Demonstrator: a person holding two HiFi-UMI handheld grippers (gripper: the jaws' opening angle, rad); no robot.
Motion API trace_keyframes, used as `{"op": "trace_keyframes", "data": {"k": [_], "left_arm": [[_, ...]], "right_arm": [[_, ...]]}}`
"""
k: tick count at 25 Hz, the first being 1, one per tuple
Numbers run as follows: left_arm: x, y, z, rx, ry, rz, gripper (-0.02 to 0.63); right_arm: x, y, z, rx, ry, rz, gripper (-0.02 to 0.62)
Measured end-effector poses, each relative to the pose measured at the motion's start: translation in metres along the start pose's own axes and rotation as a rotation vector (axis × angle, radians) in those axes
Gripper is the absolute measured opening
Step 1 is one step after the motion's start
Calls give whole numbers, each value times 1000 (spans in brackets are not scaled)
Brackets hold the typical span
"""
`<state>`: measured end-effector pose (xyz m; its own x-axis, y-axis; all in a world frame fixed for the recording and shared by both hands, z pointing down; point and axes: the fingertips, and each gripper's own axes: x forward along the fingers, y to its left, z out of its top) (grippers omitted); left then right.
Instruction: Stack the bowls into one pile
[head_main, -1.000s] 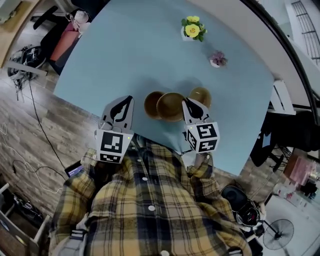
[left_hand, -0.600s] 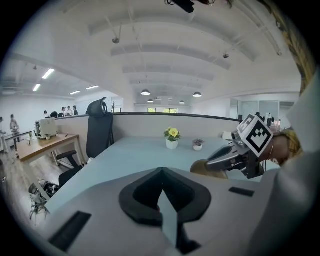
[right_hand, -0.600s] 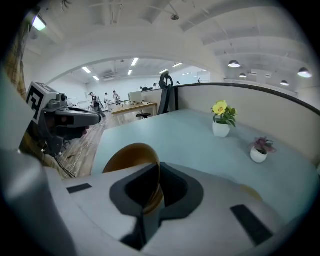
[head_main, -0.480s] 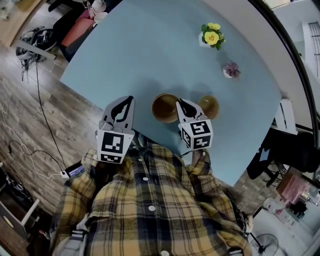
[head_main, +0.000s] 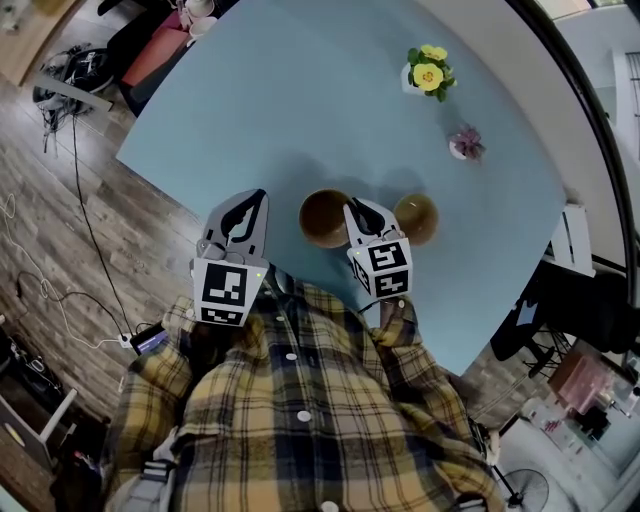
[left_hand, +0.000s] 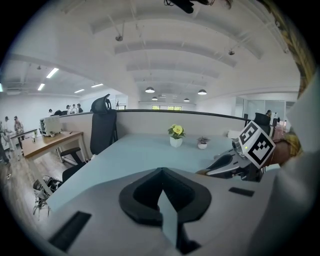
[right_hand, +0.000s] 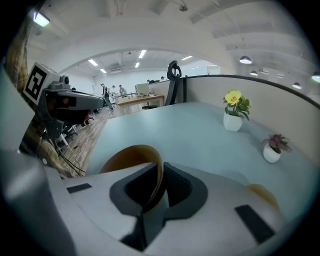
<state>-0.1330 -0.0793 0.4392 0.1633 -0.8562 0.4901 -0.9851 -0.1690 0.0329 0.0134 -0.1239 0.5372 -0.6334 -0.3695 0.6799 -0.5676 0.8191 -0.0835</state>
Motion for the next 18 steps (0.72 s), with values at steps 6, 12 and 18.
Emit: {"op": "trace_keyframes", "data": {"k": [6,12,18], "left_arm": [[6,-3,2,5,1,-7,-9],[8,-3,3,23,6,-10,-9],[13,-8,11,48,-3,-45,-9]], "right_arm": [[4,5,4,-37,-23,20,89],[5,2,3,-42,-17,-4,158],[-9,-10,12,-12,-51,-59,163]]}}
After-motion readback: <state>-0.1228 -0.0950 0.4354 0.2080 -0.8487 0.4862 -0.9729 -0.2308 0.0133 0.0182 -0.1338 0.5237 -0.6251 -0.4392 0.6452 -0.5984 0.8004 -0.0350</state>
